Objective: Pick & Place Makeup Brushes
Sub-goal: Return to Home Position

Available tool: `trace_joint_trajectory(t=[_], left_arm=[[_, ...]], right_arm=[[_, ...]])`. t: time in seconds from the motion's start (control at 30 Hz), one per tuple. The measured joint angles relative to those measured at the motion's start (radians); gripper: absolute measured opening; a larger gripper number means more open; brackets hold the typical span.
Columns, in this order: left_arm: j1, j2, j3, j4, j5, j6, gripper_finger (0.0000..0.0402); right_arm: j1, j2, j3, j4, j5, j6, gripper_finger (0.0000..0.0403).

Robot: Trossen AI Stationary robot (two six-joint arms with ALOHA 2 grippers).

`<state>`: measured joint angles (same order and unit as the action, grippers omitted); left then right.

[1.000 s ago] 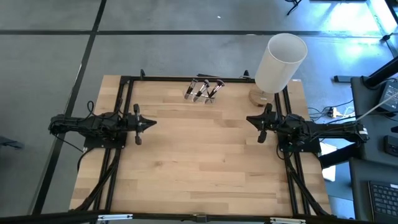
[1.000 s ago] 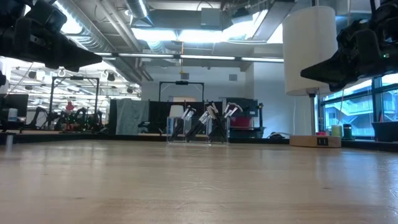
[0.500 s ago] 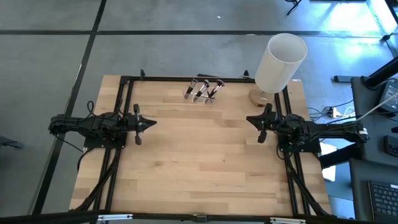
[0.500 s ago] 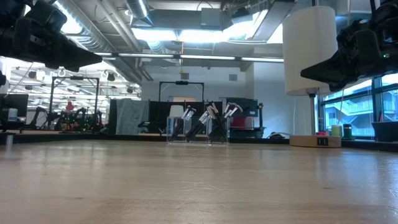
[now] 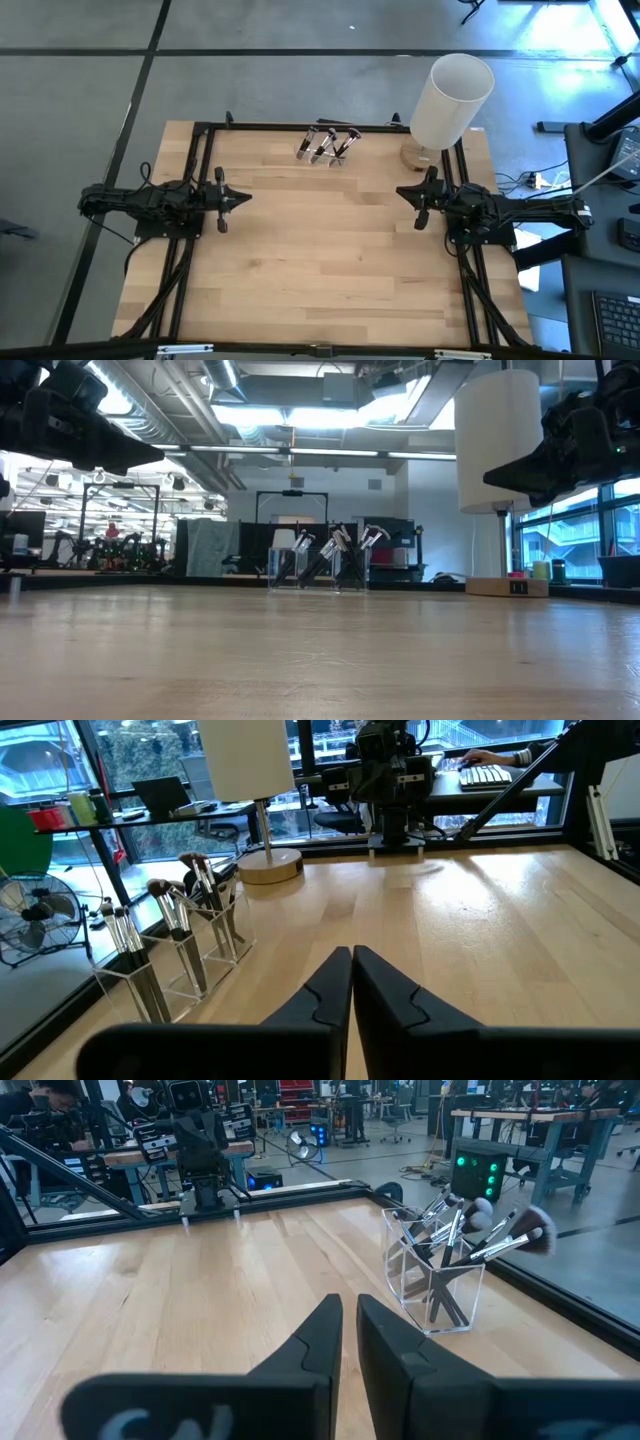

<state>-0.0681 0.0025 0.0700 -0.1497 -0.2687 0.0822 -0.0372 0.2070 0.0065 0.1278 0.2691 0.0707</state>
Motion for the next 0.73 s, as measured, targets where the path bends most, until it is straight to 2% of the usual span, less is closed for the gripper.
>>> trace_joint_trajectory(t=[0.73], left_arm=[[0.0,0.0,0.0,0.0,0.0,0.0,0.0009]], right_arm=[[0.0,0.0,0.0,0.0,0.0,0.0,0.0037]])
